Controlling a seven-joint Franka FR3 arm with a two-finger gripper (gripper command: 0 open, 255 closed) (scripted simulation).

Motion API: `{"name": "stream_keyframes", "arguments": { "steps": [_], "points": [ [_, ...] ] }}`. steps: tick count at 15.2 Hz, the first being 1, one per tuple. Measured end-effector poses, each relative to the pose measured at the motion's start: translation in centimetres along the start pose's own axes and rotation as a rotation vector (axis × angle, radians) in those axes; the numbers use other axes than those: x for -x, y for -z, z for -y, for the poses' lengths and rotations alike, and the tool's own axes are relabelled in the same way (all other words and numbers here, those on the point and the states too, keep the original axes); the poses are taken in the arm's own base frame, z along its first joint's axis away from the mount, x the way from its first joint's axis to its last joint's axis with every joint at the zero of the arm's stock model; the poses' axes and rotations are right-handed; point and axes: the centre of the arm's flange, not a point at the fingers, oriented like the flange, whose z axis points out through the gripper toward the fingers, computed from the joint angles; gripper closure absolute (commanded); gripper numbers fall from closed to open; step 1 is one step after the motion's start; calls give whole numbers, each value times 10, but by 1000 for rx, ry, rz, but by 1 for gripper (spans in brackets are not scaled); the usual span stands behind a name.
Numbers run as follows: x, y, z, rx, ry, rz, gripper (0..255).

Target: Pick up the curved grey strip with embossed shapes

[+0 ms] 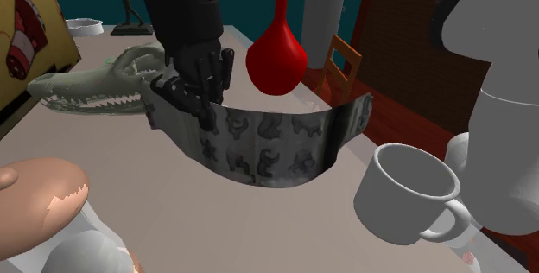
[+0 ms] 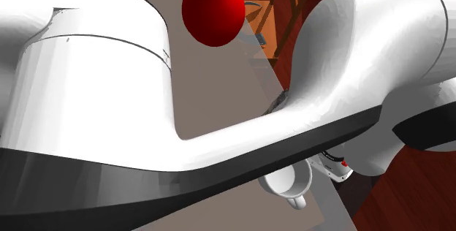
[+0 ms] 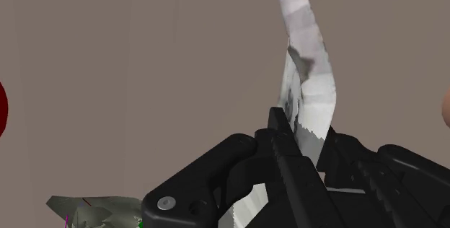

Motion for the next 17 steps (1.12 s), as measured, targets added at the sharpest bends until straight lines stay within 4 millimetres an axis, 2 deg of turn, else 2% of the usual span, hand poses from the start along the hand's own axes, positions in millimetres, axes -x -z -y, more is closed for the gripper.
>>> {"name": "stream_keyframes", "arguments": {
  "steps": [6, 17],
  "points": [
    [0, 3, 0, 0, 0, 0, 255],
    [4, 57, -4, 0, 1, 0, 255]
  ]
}}
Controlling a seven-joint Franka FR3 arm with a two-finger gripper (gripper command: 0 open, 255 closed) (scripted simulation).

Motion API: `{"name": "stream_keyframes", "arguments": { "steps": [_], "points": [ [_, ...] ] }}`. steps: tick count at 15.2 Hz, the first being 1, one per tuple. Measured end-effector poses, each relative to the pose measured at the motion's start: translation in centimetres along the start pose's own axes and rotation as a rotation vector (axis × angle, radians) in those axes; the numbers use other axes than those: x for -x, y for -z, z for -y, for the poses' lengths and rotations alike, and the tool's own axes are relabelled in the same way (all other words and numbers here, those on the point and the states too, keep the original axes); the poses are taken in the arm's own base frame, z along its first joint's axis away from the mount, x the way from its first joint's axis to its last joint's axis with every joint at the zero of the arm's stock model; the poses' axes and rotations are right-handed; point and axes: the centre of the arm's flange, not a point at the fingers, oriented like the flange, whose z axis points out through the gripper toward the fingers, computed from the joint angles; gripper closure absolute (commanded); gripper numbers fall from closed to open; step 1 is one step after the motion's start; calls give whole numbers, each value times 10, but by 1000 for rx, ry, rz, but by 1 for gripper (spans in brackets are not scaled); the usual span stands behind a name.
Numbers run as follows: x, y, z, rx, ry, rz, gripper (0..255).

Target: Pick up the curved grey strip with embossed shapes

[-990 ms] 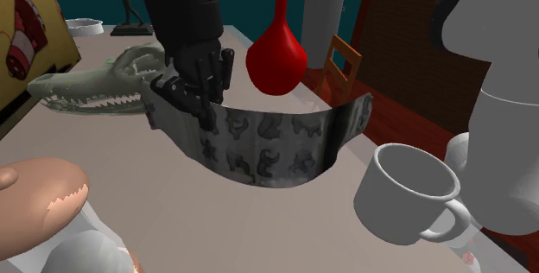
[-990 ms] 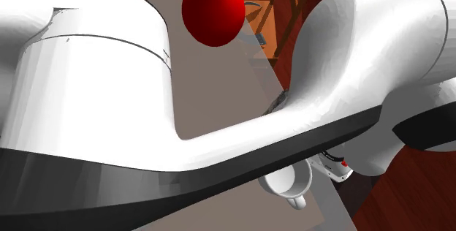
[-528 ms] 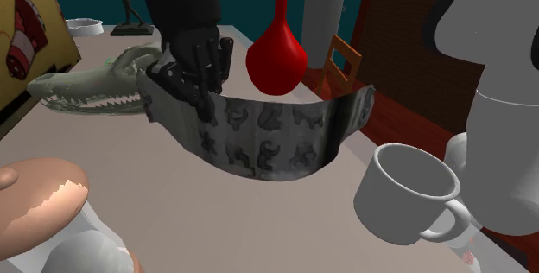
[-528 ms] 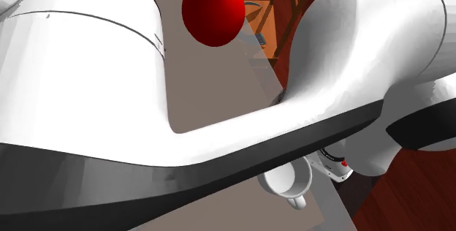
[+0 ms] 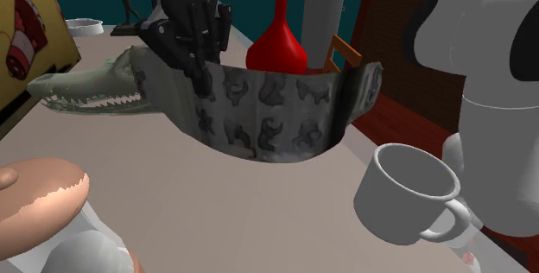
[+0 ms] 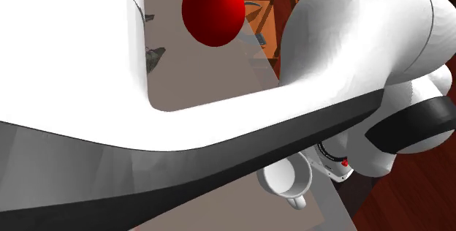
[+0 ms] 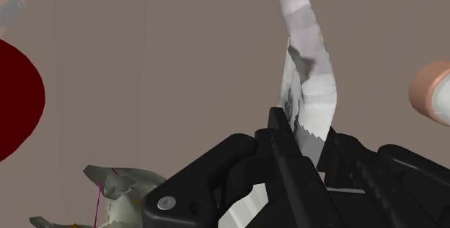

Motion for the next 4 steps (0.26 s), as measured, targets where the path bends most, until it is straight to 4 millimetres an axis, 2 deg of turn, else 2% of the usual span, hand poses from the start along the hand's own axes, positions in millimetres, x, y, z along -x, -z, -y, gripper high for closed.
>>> {"name": "stream_keyframes", "arguments": {
  "steps": [4],
  "points": [
    [0, 21, 0, -7, 0, -8, 255]
  ]
}}
